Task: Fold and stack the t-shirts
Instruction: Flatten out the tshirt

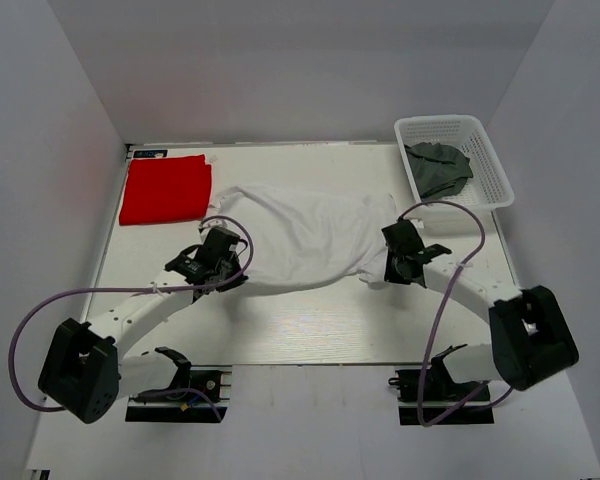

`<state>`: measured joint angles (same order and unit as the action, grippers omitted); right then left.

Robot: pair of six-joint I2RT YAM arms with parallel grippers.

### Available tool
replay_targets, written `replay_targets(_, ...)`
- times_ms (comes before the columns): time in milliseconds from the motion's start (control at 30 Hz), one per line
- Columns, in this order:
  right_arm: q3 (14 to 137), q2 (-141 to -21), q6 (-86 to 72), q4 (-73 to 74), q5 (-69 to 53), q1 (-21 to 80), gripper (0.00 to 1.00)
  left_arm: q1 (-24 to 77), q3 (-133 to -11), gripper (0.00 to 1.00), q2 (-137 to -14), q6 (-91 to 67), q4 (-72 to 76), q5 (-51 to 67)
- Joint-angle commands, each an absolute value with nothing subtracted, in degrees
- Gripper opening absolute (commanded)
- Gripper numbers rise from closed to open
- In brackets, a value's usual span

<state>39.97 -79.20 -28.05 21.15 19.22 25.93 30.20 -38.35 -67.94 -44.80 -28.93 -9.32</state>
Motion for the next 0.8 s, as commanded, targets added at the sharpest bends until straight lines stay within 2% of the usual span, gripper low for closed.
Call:
replay_targets(0,41.2,-69.8,-28.4,18.4,22.9,25.8,0.00,30.3,-43.5,0.00,-63.7,-43.7,-28.7,-14.3)
replay_targets(200,44.5,-55.3,-27.8,14.2,32.2,25.8,0.00,29.8,-51.1,0.00,-56.1,-42.6,-30.1,-22.6)
replay_targets(400,52.5,-47.6,-22.8,10.7,43.1,25.8,0.00,29.8,-59.3,0.00,-50.1,-41.2,-29.4,-30.6)
replay_targets(533,57.1,-44.7,-15.2,5.1,43.6,25.8,0.00,29.8,-63.2,0.00,-46.9,-38.4,-27.7,-31.2)
replay_targets(767,69.3,-41.1,-5.7,4.0,33.4,25.8,0.00,29.8,-72.7,0.00,-41.9,-30.7,-23.7,-20.8)
